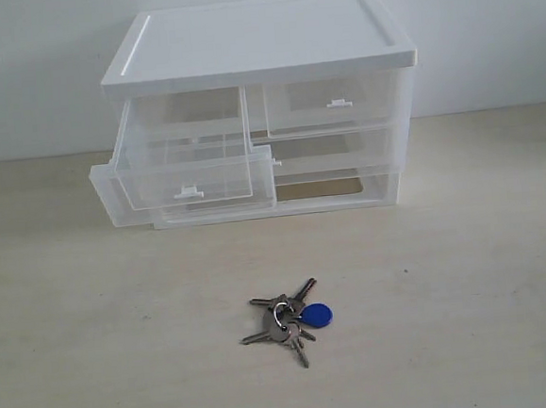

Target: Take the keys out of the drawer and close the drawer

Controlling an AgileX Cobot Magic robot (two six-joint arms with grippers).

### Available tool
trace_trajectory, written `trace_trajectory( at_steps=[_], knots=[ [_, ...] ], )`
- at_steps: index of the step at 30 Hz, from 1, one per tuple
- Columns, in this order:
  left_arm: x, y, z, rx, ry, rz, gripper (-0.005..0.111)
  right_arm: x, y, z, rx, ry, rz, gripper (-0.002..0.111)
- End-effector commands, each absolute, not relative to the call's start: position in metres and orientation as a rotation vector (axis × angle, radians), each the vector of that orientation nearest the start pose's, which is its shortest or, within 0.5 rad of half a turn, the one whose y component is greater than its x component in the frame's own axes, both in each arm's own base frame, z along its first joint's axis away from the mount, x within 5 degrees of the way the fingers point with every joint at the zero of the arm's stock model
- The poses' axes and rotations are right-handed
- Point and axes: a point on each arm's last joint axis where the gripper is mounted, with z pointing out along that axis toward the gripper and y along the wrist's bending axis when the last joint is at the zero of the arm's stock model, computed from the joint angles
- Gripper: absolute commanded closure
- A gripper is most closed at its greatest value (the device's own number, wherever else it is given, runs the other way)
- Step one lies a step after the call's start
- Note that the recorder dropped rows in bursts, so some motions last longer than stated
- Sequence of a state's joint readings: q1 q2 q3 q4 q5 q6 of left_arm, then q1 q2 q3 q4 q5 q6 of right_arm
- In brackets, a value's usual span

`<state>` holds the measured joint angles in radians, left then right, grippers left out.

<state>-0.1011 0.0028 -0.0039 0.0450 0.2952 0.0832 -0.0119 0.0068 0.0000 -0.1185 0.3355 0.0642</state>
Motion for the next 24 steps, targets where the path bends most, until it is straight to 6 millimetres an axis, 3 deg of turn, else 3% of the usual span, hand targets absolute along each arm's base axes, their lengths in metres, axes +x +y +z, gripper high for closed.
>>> trace_trajectory(
  at_steps=[1, 8, 10, 13, 20, 22, 24],
  knots=[
    [0.054, -0.005, 0.186, 0.189, 1.770, 0.022, 0.102, 0.054, -0.005, 0.183, 0.008, 1.816, -0.077, 0.108],
    [0.055, -0.005, 0.189, 0.208, 1.738, 0.042, 0.102, 0.054, -0.005, 0.183, 0.008, 1.816, -0.077, 0.108],
    [0.056, -0.006, 0.195, 0.126, 1.680, -0.054, 0.102, 0.054, -0.005, 0.183, 0.008, 1.816, -0.077, 0.108],
    [0.056, -0.006, 0.212, 0.132, 1.492, -0.024, 0.102, 0.054, -0.005, 0.183, 0.008, 1.816, -0.077, 0.108],
    [0.036, 0.000, 0.263, -0.103, 0.878, -0.303, 0.102, 0.054, -0.005, 0.183, 0.008, 1.816, -0.077, 0.108],
    [0.033, -0.002, 0.266, -0.084, 0.835, -0.332, 0.102, 0.054, -0.005, 0.183, 0.008, 1.816, -0.077, 0.108],
    [0.035, -0.004, 0.271, -0.092, 0.920, -0.377, 0.102, 0.054, -0.005, 0.183, 0.008, 1.816, -0.077, 0.108]
  ],
)
